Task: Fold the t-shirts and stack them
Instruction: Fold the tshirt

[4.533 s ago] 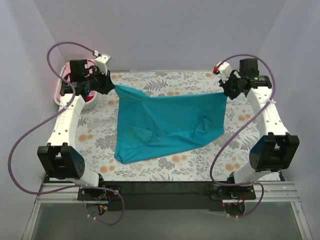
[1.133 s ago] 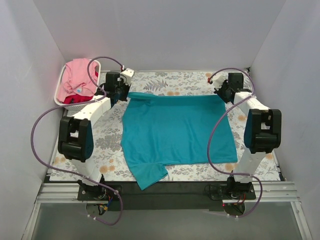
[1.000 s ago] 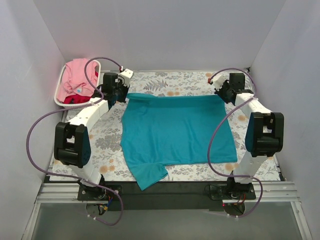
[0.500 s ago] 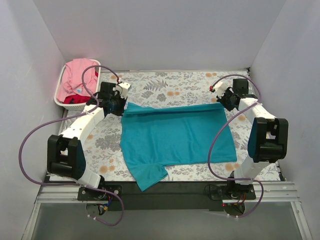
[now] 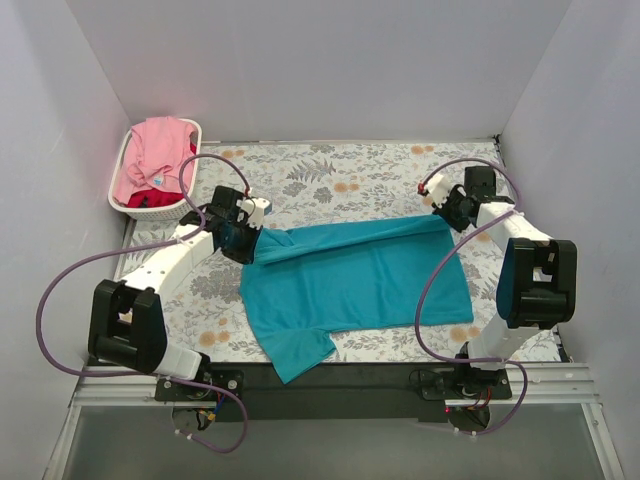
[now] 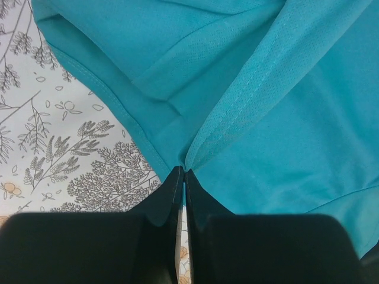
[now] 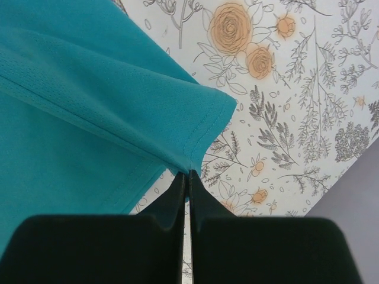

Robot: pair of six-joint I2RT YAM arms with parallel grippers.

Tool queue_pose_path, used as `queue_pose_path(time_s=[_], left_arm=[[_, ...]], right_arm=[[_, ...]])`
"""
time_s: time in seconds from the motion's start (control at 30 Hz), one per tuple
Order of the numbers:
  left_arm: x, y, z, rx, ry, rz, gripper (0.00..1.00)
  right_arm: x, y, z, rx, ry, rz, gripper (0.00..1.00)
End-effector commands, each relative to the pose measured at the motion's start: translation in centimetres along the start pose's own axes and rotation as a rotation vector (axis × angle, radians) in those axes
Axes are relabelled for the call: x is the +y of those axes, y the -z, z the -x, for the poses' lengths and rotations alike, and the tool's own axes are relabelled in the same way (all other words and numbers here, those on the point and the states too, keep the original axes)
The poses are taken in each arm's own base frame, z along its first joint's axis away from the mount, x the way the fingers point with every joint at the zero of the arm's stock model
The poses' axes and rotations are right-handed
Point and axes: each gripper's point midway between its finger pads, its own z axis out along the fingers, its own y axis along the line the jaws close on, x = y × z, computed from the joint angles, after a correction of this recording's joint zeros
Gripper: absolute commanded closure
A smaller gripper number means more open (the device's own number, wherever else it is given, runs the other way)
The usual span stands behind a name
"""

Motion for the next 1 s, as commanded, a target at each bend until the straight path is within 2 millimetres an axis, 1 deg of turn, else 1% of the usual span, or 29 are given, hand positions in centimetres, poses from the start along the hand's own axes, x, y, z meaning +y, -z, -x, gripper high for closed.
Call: queue_pose_path(time_s=[0.0,0.03,0.13,0.17,0.27,0.4,0.43,0.47,0.53,0.57,0.6,0.63,0.67,0.7,0.73,0.77,0.8,0.83,0.87,0.9,0.93,0.97], left_arm=[[0.4,0.2,-1.3,0.042,0.010,0.027,1.00],[0.4,0.0,-1.8,0.059,0.010,0.029,1.00],[0.6,-0.6,-2.4,0.090,0.010,0.034,1.00],[0.6,-0.7,-2.4,0.090,0.014,0.035,1.00],[0.8,-0.9,-2.0,0.082,0.017,0.042,1.00],[0.7,-1.2,-1.9,0.090,0.018,0.033,1.00],[0.8,-1.1,-1.5,0.078,0.016,0.039,1.00],[1.1,-0.8,-0.6,0.059,0.015,0.052,1.00],[1.5,-0.3,1.1,0.021,0.005,0.066,1.00],[1.8,0.1,2.5,-0.008,0.000,0.078,1.00],[2.5,1.0,5.3,-0.064,-0.012,0.109,1.00],[3.0,1.5,7.1,-0.100,-0.020,0.132,1.00],[3.7,0.8,8.2,-0.099,-0.024,0.151,1.00],[4.7,2.1,11.8,-0.183,-0.032,0.189,1.00],[5.8,2.4,13.2,-0.206,-0.032,0.233,1.00],[6.6,1.0,13.9,-0.190,-0.044,0.250,1.00],[7.2,1.0,15.3,-0.211,-0.047,0.268,1.00],[8.1,1.6,17.7,-0.263,-0.055,0.309,1.00],[8.7,1.4,18.7,-0.277,-0.070,0.328,1.00],[9.4,0.1,19.6,-0.286,-0.077,0.344,1.00],[10.2,0.5,20.9,-0.313,-0.076,0.381,1.00],[10.6,0.1,21.4,-0.318,-0.081,0.394,1.00]], right_arm=[[0.2,0.9,-0.7,0.010,0.036,0.000,0.99],[0.8,0.8,-1.1,0.018,0.039,0.015,0.99],[1.4,0.9,-1.6,0.028,0.050,0.026,0.99],[1.8,0.8,-2.0,0.036,0.049,0.035,0.99],[2.1,0.8,-2.4,0.047,0.051,0.043,0.99],[2.2,0.5,-2.4,0.046,0.049,0.050,0.99],[2.2,0.5,-2.4,0.047,0.048,0.052,0.99],[2.1,0.5,-2.3,0.046,0.043,0.050,0.99],[1.0,0.5,-1.5,0.038,0.023,0.027,0.99],[0.3,0.6,-0.9,0.029,0.014,0.013,0.99],[-1.2,0.8,0.2,0.008,0.010,-0.016,0.99],[-2.0,1.0,1.0,-0.010,-0.017,-0.034,0.99],[-2.7,1.0,1.6,-0.021,-0.027,-0.046,0.99],[-3.2,0.6,1.9,-0.022,-0.045,-0.049,0.99],[-5.1,1.0,3.5,-0.051,-0.064,-0.086,0.99],[-5.7,0.9,3.9,-0.055,-0.075,-0.095,0.99],[-6.0,0.0,3.7,-0.039,-0.085,-0.085,0.99],[-7.2,0.0,4.5,-0.050,-0.085,-0.105,0.99],[-7.7,-0.3,4.6,-0.047,-0.094,-0.113,0.99],[-7.8,-1.3,4.1,-0.026,-0.100,-0.108,0.99],[-8.4,-1.4,4.5,-0.029,-0.098,-0.117,0.99],[-8.4,-1.9,4.3,-0.023,-0.103,-0.114,0.99]])
